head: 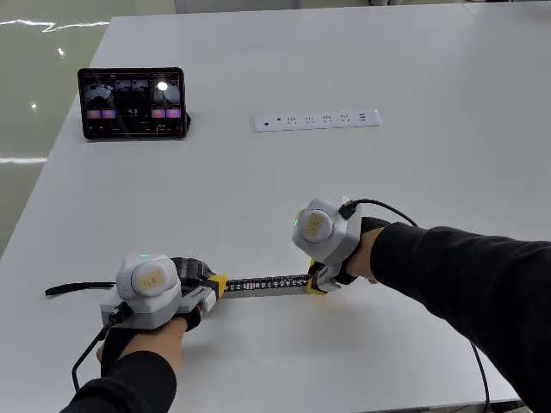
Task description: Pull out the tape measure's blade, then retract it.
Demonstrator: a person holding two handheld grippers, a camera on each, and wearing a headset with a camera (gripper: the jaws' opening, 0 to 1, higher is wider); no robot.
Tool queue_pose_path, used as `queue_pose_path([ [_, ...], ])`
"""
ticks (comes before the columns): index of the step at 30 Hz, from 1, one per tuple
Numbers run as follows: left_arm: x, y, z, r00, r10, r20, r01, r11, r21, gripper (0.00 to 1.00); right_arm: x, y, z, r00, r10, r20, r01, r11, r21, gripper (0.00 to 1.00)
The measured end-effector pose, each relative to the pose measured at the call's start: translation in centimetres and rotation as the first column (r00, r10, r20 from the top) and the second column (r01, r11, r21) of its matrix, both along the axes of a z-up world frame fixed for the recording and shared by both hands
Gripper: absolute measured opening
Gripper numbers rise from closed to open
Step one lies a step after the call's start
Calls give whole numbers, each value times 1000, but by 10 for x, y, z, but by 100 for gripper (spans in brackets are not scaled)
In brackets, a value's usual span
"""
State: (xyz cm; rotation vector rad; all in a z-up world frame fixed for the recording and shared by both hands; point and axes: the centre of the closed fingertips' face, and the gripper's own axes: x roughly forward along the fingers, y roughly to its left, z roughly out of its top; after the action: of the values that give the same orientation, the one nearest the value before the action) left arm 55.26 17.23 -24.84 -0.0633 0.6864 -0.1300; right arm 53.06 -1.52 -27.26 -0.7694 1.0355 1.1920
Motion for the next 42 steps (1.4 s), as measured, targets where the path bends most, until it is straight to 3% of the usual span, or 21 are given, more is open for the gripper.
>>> queue_pose_path([
  [42,-1,0,-1,1000,-8,-12,8,1000,-4,66,-2,17,0,1000,7,-10,-7,1000,4,9],
])
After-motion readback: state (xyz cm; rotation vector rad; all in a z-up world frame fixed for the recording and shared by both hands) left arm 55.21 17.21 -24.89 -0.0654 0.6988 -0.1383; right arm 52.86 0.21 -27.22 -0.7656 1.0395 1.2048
